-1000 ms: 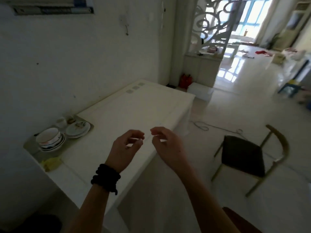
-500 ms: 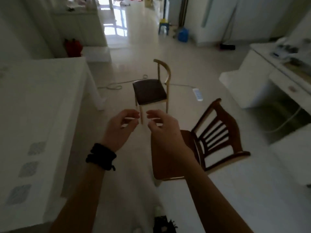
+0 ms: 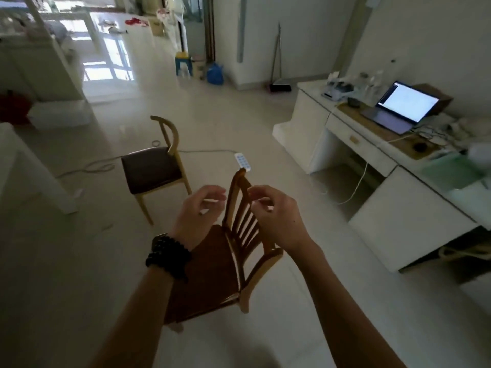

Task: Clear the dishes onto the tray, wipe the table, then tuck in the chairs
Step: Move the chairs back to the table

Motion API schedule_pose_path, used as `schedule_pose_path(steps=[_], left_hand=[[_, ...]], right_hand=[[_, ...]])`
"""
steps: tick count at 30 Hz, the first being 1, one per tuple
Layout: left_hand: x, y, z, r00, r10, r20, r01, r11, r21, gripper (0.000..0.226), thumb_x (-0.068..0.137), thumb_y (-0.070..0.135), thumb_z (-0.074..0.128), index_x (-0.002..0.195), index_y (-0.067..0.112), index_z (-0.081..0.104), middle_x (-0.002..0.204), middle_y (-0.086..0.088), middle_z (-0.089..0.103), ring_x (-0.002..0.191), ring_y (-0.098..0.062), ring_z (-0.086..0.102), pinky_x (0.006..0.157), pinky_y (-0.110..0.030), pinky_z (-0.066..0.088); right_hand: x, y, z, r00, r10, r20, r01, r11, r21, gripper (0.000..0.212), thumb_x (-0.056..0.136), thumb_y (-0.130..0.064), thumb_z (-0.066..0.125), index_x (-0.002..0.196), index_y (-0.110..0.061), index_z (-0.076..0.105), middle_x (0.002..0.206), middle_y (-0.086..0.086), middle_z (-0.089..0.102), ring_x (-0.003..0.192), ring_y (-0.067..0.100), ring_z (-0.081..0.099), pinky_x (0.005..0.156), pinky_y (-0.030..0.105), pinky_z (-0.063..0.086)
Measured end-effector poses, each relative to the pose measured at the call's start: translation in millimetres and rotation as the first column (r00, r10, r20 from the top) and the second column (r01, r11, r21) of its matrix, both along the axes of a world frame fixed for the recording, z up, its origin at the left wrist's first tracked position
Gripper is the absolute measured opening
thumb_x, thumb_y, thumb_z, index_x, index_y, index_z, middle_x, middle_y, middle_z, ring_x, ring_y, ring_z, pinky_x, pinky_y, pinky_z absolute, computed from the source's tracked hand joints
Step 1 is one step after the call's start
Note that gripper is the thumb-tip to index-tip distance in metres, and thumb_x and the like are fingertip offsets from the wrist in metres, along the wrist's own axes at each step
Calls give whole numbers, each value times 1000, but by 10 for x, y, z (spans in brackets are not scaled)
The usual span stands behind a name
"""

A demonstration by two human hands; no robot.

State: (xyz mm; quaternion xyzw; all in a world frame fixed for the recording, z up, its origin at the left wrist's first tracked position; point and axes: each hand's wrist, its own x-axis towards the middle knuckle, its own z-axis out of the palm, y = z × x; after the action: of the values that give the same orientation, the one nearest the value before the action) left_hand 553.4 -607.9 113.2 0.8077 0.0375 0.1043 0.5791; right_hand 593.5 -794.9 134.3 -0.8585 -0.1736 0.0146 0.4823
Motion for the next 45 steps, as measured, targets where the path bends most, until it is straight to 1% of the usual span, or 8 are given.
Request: schedule_pose_path(steps=[10, 16, 20, 30, 37, 39, 43, 45], left_hand=[[987, -962, -199, 972, 192, -134, -197, 980, -26, 19, 96, 20, 56, 112, 29, 58, 111, 12, 60, 102, -10, 62, 81, -29, 57], [1720, -888, -506, 919, 352, -176, -374, 920, -115, 19, 93, 22, 59, 112, 26, 58, 108, 10, 62, 101, -11, 63, 69, -20, 54], [2205, -683, -834, 837, 506, -209, -540, 824, -169, 23, 94, 17, 60, 115, 26, 58, 112, 6, 64, 104, -15, 63, 77, -28, 58], [2348, -757, -1045, 474, 809, -347, -871, 488, -53, 27, 93, 21, 60, 118, 27, 57, 110, 10, 64, 104, -10, 62, 86, -33, 57], [2442, -1355, -1224, 175, 913, -367, -968, 227, 103, 31, 91, 20, 62, 119, 32, 54, 104, 14, 63, 96, -2, 61, 79, -23, 53], [2542, -1644, -1345, 97, 921, -378, -975, 164, 149, 37, 90, 20, 64, 124, 29, 52, 105, 13, 62, 96, -1, 60, 80, -22, 53], [2733, -2077, -1708, 17, 877, -481, -972, 127, 198, 57, 84, 21, 68, 135, 29, 43, 119, 5, 57, 111, -13, 56, 92, -32, 51], [2773, -2188, -1923, -10, 818, -575, -930, 204, 306, 67, 82, 30, 69, 140, 33, 36, 135, 2, 49, 125, -17, 47, 102, -41, 45]], right_hand=[[1451, -740, -202, 973, 230, -14, -231, 971, -63, 25, 94, -13, 60, 116, -23, 68, 99, -22, 63, 87, -11, 61, 72, 1, 46], [2404, -331, -559, 879, 476, -14, -474, 874, -105, 25, 93, -11, 62, 116, -18, 71, 106, -4, 72, 90, 4, 69, 81, 26, 60], [3054, 21, -767, 801, 597, -41, -595, 787, -163, 30, 92, -6, 60, 118, -19, 69, 109, -4, 70, 95, 4, 67, 84, 26, 59], [3805, 696, -1115, 431, 880, -197, -890, 379, -253, 34, 96, -7, 55, 126, -20, 64, 115, -7, 63, 101, 9, 62, 77, 8, 43], [4031, 790, -1511, 104, 966, -238, -977, 55, -204, 36, 97, -5, 51, 127, -20, 62, 118, -10, 62, 108, 4, 57, 82, 6, 41], [4190, 689, -1661, 15, 956, -292, -976, -49, -212, 37, 97, -6, 51, 130, -22, 60, 119, -12, 58, 112, 6, 57, 87, 16, 51], [4473, 557, -1993, -129, 919, -372, -904, -263, -337, 50, 93, -6, 58, 141, -21, 50, 139, -1, 48, 124, 17, 49, 94, 23, 44], [4550, 579, -2180, -166, 888, -429, -849, -350, -397, 62, 90, -14, 65, 147, -23, 42, 151, 4, 36, 133, 27, 43, 95, 29, 48]])
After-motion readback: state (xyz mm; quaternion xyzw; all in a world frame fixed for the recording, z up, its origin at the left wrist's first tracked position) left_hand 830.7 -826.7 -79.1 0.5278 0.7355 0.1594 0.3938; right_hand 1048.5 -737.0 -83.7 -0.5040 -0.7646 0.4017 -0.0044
